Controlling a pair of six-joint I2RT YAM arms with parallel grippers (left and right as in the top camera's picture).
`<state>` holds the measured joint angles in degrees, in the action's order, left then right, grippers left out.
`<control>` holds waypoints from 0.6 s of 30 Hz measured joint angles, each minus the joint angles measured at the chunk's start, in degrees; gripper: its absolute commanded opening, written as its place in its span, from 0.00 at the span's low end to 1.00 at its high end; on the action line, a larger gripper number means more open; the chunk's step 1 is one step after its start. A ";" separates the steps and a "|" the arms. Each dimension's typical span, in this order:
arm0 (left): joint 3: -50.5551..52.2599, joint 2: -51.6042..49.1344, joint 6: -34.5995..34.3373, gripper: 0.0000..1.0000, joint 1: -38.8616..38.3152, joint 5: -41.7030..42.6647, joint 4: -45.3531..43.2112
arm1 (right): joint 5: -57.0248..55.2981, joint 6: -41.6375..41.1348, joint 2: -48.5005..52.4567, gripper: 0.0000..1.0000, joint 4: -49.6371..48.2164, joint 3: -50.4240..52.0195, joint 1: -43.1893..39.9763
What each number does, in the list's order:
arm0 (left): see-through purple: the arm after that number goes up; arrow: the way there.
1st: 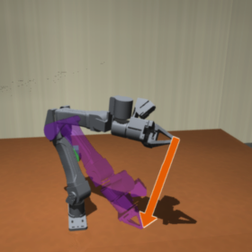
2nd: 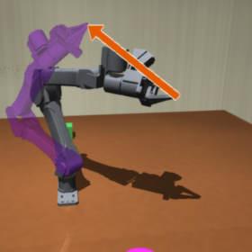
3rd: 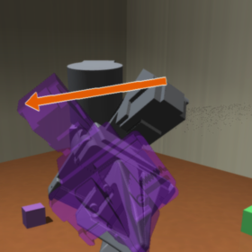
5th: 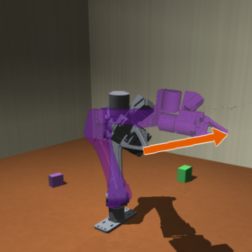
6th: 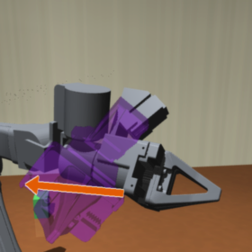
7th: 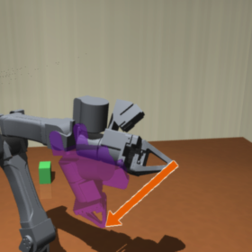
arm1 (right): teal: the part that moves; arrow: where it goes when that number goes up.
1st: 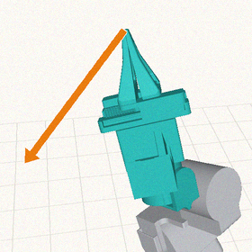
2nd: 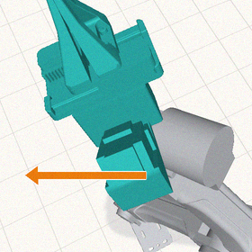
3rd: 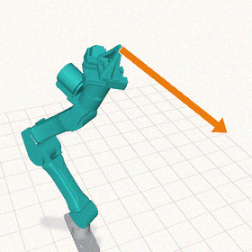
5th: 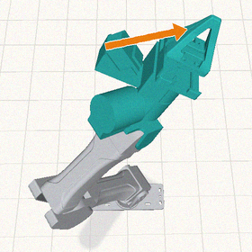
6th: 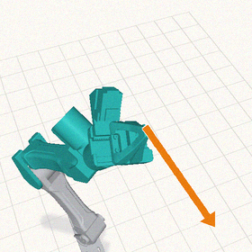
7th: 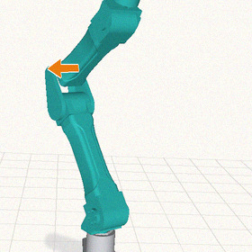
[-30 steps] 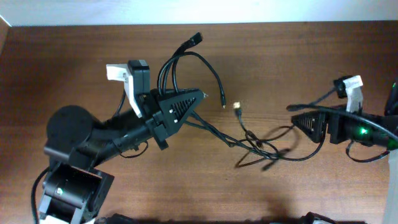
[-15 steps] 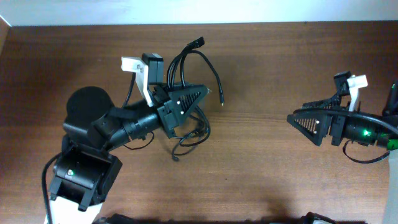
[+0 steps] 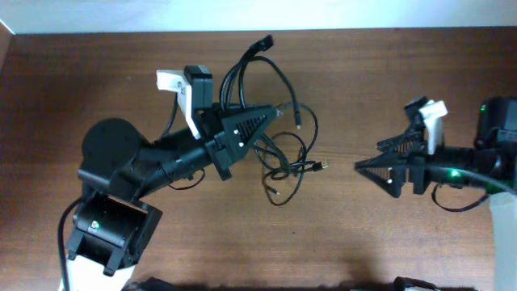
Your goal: Untangle cables
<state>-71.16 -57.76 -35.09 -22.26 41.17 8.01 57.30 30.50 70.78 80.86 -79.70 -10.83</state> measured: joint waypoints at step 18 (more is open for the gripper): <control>0.00 -3.78 -0.52 0.00 -11.54 -0.02 -15.52 | -15.63 0.17 0.22 0.99 -6.99 0.00 16.22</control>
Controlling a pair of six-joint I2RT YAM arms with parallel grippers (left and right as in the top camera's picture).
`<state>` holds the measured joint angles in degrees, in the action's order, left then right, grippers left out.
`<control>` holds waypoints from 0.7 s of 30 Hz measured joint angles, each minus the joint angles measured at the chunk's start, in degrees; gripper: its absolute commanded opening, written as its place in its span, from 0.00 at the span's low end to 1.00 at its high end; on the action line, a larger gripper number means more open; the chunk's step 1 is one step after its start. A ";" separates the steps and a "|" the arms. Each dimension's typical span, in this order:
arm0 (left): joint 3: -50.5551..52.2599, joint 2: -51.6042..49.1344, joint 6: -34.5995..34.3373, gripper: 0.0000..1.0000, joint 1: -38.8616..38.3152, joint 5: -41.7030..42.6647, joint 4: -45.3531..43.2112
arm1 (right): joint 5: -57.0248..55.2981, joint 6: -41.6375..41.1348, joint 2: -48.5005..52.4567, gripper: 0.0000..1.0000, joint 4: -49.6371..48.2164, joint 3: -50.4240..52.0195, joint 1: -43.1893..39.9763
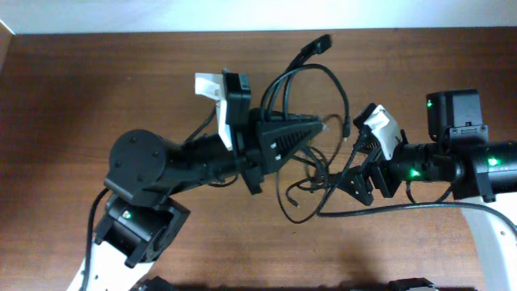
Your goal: Untangle cables
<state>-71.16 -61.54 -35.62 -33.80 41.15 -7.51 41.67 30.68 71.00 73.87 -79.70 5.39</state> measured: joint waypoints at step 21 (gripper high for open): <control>0.00 -1.90 -1.92 0.00 -4.66 0.00 -3.37 | -2.95 -8.41 9.20 1.00 -9.99 0.00 1.27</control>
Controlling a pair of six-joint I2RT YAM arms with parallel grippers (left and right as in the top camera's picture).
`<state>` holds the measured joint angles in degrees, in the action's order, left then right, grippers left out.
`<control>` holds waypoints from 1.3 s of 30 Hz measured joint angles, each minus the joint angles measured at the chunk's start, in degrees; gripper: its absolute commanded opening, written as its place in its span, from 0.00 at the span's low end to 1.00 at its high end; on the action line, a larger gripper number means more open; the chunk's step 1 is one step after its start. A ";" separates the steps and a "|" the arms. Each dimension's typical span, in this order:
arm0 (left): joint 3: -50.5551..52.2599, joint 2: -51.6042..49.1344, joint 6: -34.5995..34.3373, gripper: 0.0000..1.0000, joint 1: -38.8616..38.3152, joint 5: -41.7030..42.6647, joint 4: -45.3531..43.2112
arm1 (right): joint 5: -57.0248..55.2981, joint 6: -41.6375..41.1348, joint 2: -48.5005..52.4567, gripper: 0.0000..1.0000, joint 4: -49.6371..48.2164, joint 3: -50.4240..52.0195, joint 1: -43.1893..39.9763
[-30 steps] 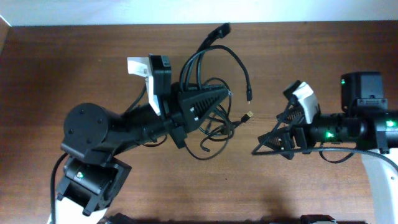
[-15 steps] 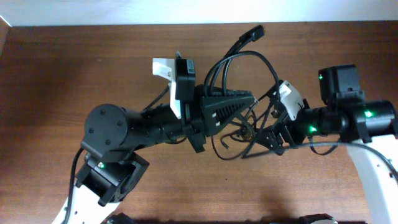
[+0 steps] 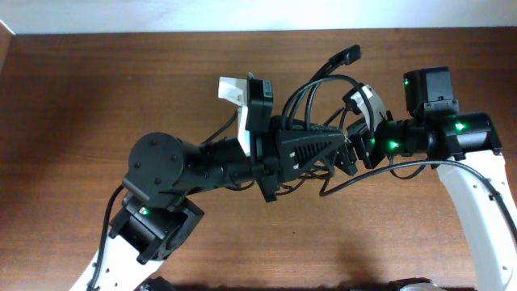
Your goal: Untangle cables
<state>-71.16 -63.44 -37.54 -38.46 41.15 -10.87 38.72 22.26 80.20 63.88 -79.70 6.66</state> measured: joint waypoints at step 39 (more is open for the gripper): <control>0.00 -0.59 -0.02 0.00 -7.06 -5.81 -5.73 | -15.91 -27.23 5.22 0.99 -15.69 0.00 8.98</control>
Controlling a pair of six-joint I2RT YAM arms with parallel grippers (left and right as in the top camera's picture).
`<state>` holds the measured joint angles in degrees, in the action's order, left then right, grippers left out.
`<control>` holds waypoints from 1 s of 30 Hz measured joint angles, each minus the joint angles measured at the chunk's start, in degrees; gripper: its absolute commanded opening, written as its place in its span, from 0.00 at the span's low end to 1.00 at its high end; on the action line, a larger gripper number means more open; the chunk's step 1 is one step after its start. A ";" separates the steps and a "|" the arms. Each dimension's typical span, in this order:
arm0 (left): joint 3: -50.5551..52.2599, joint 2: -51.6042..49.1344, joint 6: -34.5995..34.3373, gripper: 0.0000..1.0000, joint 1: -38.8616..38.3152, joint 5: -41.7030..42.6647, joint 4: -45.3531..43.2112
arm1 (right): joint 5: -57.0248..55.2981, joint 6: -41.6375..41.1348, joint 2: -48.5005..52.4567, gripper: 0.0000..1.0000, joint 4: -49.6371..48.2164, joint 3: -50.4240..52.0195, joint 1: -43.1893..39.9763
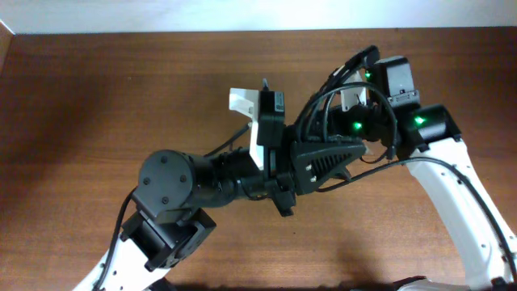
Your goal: Untangle cables
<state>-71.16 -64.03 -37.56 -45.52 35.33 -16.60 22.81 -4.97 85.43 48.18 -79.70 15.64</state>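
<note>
A bundle of black cables [317,111] hangs in loops above the brown table [105,97], at the centre right of the overhead view. One plug end [366,56] sticks out toward the far edge. My left gripper [355,153] points right beneath the loops and looks shut on the cable bundle, which rides with it. My right gripper [343,113] reaches in from the right into the same loops. Its fingers are hidden behind the cables and the left gripper, so I cannot tell how its jaws stand.
The two arms crowd together at centre right, the left arm's black body [174,182] running from the lower left and the right arm's white link [452,186] from the lower right. A pale wall strip [161,14] borders the far table edge.
Both arms and the cable bundle have shifted further right and toward the far edge. The right wrist now sits higher in the frame, closer over the left gripper's tip.
At first the left gripper was at the tangle left of centre, and the right gripper stood open far to the right. Then the bundle was lifted and further right, with the right gripper near it. Later the two grippers met in the loops; now everything sits further right and back.
</note>
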 measured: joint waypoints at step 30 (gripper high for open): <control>0.00 -0.04 5.46 0.00 7.48 -0.96 2.80 | 0.92 3.34 -18.36 0.99 17.49 0.00 0.00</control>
<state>-71.16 -64.07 -32.10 -38.04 34.37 -13.80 23.73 -1.63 67.07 65.67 -79.70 15.64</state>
